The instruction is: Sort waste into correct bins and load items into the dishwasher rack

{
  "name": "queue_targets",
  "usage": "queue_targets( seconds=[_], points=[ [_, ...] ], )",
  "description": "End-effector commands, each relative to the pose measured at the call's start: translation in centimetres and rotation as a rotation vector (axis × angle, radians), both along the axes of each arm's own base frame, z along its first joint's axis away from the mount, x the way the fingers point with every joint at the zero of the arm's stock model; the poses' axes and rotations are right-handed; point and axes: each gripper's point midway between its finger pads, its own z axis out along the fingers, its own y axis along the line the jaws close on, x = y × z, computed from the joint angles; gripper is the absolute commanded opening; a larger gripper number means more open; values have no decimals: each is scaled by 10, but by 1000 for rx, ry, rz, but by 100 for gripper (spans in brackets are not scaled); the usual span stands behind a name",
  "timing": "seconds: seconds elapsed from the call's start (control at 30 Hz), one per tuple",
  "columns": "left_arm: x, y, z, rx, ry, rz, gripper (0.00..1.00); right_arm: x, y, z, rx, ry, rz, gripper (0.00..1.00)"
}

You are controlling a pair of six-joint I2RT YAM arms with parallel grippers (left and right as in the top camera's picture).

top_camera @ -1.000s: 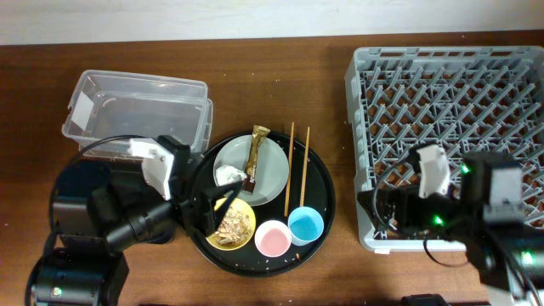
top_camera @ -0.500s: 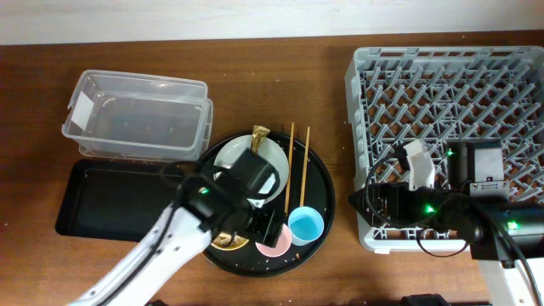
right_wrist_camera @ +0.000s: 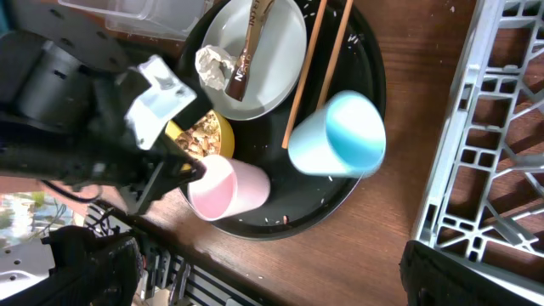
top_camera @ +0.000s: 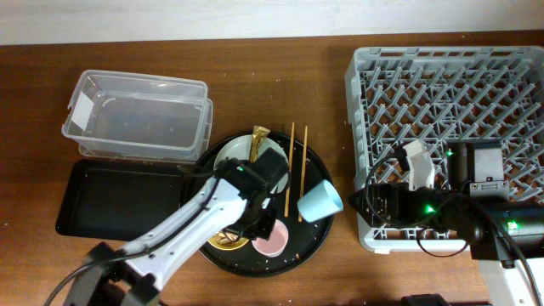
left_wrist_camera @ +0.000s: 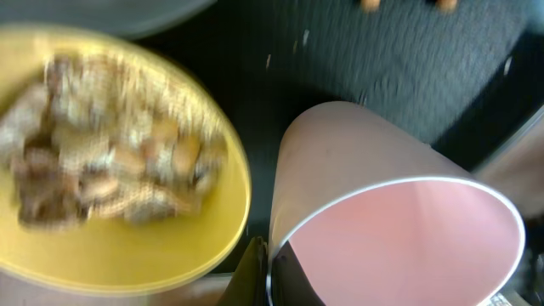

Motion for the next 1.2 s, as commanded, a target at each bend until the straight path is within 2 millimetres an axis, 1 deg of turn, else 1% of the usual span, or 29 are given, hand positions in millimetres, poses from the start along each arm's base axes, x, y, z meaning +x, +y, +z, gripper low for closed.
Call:
queue_targets(
  seconds=[0.0,0.07,0.17,0.23,0.3,0.37,0.4,0.43,0.57,0.67,0.7,0.77,0.83,0.87,0.93,0.97,1.0,1.03,1.1,1.17],
  points=[
    [11,8,43,-110,-100,66,0,2,1,9,8,-34,9,99],
    [15,15,62,-166,-143,108,0,2,1,9,8,-34,9,99],
    [18,17,94,-315,-201,153,1,1,3,11,21,-36,16,98],
    [17,2,127,-522,-256,74,1,-5,27,31,147,-115,168,93],
    [12,-15,163,-747,-292,-16,0,-18,51,61,317,-220,335,91],
    [8,-23,198,-958,-314,-85,1,-26,62,84,441,-271,414,91],
    [4,-26,219,-1096,-314,-140,1,-32,67,95,506,-291,456,91],
    [1,-27,235,-1204,-311,-187,0,-34,69,102,540,-308,480,91],
    [-5,-25,267,-1435,-288,-294,0,-34,70,107,553,-335,498,91],
    [-5,-27,276,-1502,-290,-350,1,-40,78,116,588,-374,570,92],
    [-4,-27,276,-1504,-289,-351,1,-43,83,121,601,-395,609,91],
    [-3,-27,275,-1504,-284,-347,1,-43,91,126,600,-403,631,91],
    [-2,-27,274,-1504,-283,-346,1,-44,102,136,615,-431,674,91],
    [-2,-27,274,-1503,-284,-346,0,-44,106,139,619,-436,684,91],
    [-2,-27,274,-1503,-284,-346,0,-46,118,143,610,-445,699,90],
    [-2,-27,274,-1503,-284,-346,0,-49,124,143,604,-447,716,86],
    [-2,-27,274,-1503,-284,-346,1,-53,128,143,602,-447,731,79],
    [-2,-27,274,-1503,-284,-346,0,-57,132,142,602,-443,746,75],
    [-2,-27,274,-1503,-284,-346,0,-63,136,142,609,-434,772,73],
    [-2,-27,274,-1502,-285,-346,1,-61,137,140,597,-436,763,66]
  ],
)
